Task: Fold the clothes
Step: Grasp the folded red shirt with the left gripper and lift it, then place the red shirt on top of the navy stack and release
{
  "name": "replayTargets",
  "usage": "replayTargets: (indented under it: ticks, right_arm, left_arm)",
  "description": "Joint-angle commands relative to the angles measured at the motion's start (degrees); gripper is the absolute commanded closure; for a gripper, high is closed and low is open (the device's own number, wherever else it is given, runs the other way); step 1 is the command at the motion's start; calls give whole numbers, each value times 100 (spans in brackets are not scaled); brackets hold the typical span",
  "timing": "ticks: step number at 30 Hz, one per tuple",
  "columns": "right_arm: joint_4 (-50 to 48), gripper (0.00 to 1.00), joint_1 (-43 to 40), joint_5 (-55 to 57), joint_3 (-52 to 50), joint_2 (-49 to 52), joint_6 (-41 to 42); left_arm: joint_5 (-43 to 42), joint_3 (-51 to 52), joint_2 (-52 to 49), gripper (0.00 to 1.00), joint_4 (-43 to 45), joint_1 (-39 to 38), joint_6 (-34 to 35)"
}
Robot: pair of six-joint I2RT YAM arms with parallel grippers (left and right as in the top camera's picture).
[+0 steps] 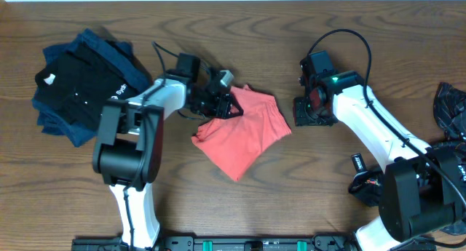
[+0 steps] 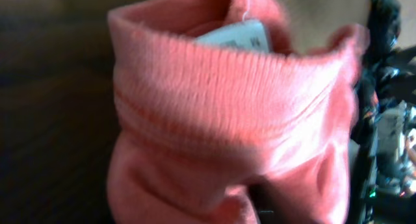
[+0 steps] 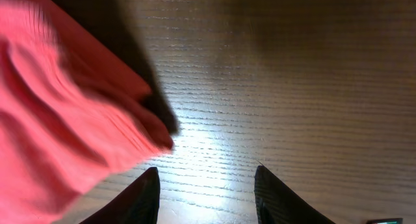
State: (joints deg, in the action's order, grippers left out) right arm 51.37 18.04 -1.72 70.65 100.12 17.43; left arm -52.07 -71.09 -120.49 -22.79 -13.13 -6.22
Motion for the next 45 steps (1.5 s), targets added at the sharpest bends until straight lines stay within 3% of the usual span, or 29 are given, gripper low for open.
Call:
replayTargets:
  ticks: [1,2,9,17,26,31,45]
  right_arm:
    - [31,54,-42,-17,-22,-35,81]
    - [46,55,-42,-13,-22,-35,81]
    - [138,55,-149,90,-22,-35,81]
    - [146,55,-247,127,-22,-35,83]
    - [212,55,-326,127,-22,-35,81]
    - [225,55,-341,127,-22,-35,83]
    - [278,55,-352,129,-22,-35,81]
  left_arm:
    - [350,103,-197,89,-70,-120,-15]
    - [424,85,-195,94,-74,-120,63]
    - [1043,-256,238,94,-529,190,114]
    - [3136,-369,2092,94,-748,693,660]
    - [4450,-367,3716,94,-144,1578,697]
    - [4568,-367,3722,94,461,2190,815]
    - [4634,-367,2717,94,726,3790,1150]
